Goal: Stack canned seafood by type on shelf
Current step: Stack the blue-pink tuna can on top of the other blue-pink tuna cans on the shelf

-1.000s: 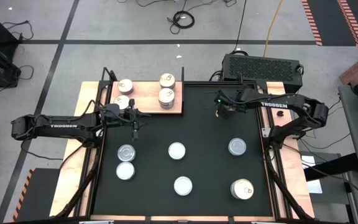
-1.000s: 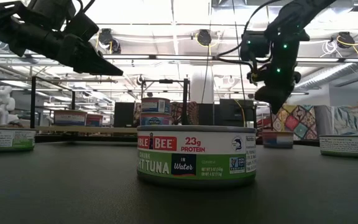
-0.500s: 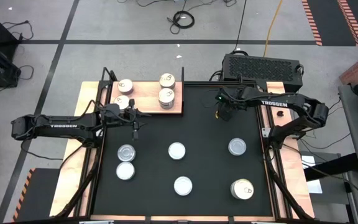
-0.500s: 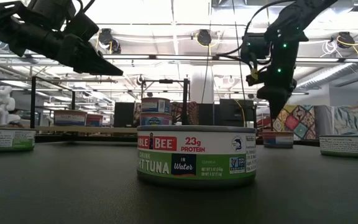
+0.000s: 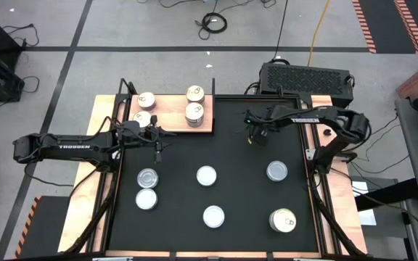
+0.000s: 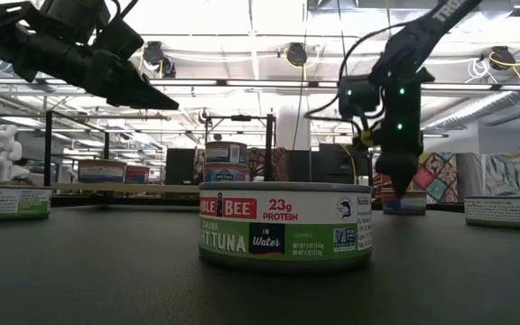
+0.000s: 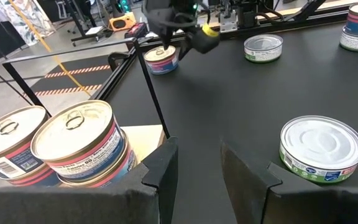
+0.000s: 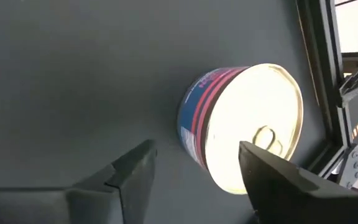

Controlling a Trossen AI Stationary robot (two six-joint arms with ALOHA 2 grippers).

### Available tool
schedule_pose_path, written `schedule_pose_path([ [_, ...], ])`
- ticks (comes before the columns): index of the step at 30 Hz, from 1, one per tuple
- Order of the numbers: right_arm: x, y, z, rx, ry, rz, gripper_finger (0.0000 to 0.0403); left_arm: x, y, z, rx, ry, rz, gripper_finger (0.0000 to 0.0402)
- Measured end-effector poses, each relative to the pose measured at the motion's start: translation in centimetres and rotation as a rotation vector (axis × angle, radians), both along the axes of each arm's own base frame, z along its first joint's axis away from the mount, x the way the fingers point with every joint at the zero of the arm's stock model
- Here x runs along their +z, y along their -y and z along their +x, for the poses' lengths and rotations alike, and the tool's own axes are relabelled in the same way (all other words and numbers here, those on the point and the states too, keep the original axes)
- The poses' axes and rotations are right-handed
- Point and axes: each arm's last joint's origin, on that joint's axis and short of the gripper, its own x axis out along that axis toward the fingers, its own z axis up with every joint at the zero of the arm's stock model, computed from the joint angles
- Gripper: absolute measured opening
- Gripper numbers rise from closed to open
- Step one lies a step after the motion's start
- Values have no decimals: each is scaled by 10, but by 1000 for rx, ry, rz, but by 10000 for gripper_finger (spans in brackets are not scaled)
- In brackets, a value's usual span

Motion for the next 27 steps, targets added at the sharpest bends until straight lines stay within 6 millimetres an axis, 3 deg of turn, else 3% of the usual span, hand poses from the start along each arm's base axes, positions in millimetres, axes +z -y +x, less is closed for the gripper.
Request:
schedule_pose_path([
  [6,-20,4,4,-15,-93,-32,234,0,0,0,0,0,0,123],
  [12,-37,6,7,-32,-183,-93,207,0,0,0,0,0,0,123],
  [16,-39,1,9,-11,-209,-124,153,0,0,0,0,0,0,123],
  [23,-37,-8,12,28,-222,-132,19,0,0,0,0,0,0,123],
  [27,-37,-11,13,41,-225,-131,9,0,0,0,0,0,0,123],
])
